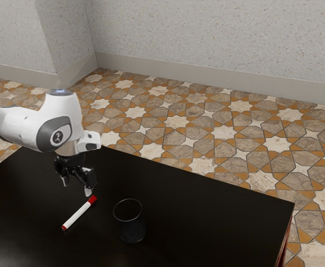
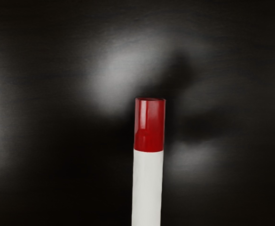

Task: Put the marker into the pen holder.

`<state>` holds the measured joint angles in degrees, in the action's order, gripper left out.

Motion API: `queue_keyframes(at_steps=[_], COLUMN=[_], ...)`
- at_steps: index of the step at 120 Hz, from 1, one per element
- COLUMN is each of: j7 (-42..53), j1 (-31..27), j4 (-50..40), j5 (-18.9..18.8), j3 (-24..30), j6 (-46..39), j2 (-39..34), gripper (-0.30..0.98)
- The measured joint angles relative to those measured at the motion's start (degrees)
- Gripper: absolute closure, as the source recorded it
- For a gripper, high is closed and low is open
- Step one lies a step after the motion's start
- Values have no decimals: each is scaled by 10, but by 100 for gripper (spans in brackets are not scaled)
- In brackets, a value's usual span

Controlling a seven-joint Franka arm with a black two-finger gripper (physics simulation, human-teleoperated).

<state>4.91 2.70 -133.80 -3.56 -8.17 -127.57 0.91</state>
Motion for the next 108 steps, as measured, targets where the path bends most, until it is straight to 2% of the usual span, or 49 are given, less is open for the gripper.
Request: queue_keyframes(at_steps=[32, 77, 87, 108], j7=[21, 37, 39, 43], j1=[-1, -2, -2, -2], j4=[-49, -61, -60, -59], j5=[-13, -9, -6, -3], j3=[1, 1, 2, 2], j6=[-105, -164, -169, -174], j2=[23, 63, 65, 66], gripper=[0, 2, 7, 27])
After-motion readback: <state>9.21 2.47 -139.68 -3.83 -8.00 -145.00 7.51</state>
